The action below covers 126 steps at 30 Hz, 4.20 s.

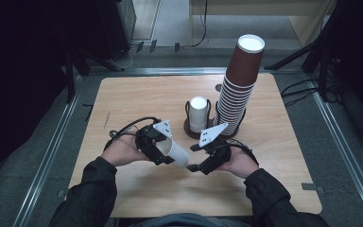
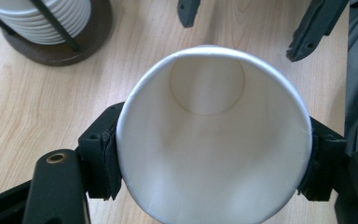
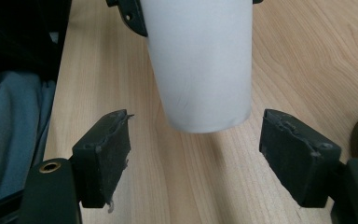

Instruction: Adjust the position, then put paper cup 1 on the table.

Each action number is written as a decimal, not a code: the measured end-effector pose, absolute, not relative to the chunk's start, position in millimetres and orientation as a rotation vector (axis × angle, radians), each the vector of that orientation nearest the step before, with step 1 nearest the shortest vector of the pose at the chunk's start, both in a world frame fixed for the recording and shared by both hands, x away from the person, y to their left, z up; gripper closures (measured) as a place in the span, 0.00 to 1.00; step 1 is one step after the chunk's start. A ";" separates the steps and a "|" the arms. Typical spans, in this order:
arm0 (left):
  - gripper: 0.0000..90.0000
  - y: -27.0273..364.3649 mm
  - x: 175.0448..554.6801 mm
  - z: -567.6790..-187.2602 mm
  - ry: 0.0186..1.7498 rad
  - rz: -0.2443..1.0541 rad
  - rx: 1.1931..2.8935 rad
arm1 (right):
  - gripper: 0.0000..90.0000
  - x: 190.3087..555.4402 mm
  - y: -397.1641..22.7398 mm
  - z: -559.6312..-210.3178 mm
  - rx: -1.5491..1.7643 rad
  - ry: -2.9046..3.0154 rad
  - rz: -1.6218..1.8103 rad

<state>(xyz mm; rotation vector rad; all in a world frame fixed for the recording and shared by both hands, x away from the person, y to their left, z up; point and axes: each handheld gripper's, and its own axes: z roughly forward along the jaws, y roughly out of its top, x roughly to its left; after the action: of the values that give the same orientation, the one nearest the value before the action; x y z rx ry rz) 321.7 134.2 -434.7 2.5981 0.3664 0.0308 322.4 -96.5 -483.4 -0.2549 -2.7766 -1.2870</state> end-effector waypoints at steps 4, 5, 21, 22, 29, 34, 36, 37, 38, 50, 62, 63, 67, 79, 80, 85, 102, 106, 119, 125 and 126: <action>0.28 130.6 320.9 -433.6 0.343 0.005 2.591 | 0.27 320.3 -93.3 -485.0 -0.249 -2.785 -1.261; 0.28 129.5 320.5 -433.5 0.338 0.007 2.593 | 0.27 320.0 -92.4 -485.4 -0.246 -2.789 -1.262; 0.28 107.2 312.2 -435.5 0.274 -0.039 2.588 | 0.29 314.8 -82.8 -489.0 -0.200 -2.794 -1.233; 0.28 107.2 312.2 -435.5 0.274 -0.039 2.588 | 0.29 314.8 -82.8 -489.0 -0.200 -2.794 -1.233; 0.28 104.7 311.3 -437.2 0.269 -0.043 2.593 | 0.37 311.7 -80.5 -489.0 -0.166 -2.804 -1.230; 0.25 104.9 311.4 -436.8 0.277 -0.052 2.600 | 0.37 311.6 -80.0 -488.1 -0.149 -2.807 -1.235; 0.24 105.0 311.7 -436.8 0.281 -0.058 2.597 | 0.37 311.6 -80.5 -487.6 -0.151 -2.805 -1.235; 0.23 105.5 312.4 -436.6 0.282 -0.061 2.591 | 0.37 311.5 -80.8 -487.2 -0.153 -2.802 -1.237; 0.22 105.8 312.7 -436.2 0.283 -0.058 2.586 | 0.37 311.7 -80.9 -486.8 -0.151 -2.803 -1.241; 0.03 126.9 315.4 -426.6 0.361 -0.013 2.467 | 0.37 317.0 -90.2 -482.6 -0.209 -2.808 -1.278; 0.03 153.9 314.7 -430.2 0.415 -0.030 2.357 | 0.36 319.0 -94.9 -480.5 -0.223 -2.801 -1.301; 0.03 154.5 314.2 -431.1 0.423 -0.035 2.348 | 0.36 319.2 -95.1 -480.4 -0.222 -2.804 -1.305; 0.03 154.9 313.7 -434.1 0.425 -0.045 2.302 | 0.36 319.7 -95.6 -480.0 -0.217 -2.801 -1.316; 0.02 145.6 314.3 -438.2 0.435 -0.080 2.142 | 0.36 320.7 -99.2 -475.1 -0.217 -2.745 -1.401; 0.02 144.3 314.1 -438.4 0.432 -0.080 2.139 | 0.36 320.0 -99.1 -474.8 -0.226 -2.734 -1.395; 0.02 137.1 312.4 -439.5 0.429 -0.054 2.131 | 0.36 319.6 -97.8 -473.5 -0.212 -2.708 -1.426; 0.29 134.6 308.1 -438.1 0.402 -0.029 2.097 | 0.38 319.9 -98.1 -472.5 -0.227 -2.681 -1.450; 0.31 136.1 309.9 -437.5 0.409 -0.046 2.100 | 0.37 319.8 -99.2 -471.4 -0.234 -2.673 -1.464; 0.30 146.5 314.4 -433.6 0.464 0.004 2.168 | 0.22 323.1 -104.5 -475.3 -0.339 -2.718 -1.384; 0.29 150.4 315.8 -433.7 0.481 0.011 2.200 | 0.22 321.5 -107.6 -476.8 -0.399 -2.747 -1.363; 0.29 151.5 316.7 -433.5 0.478 0.013 2.209 | 0.22 321.6 -107.9 -477.3 -0.410 -2.753 -1.358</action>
<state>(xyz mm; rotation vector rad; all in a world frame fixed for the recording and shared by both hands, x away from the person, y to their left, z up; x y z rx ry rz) 316.7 151.5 -433.5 2.2088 0.4779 0.0135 321.6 -107.9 -477.3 -0.4100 -2.7530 -1.3582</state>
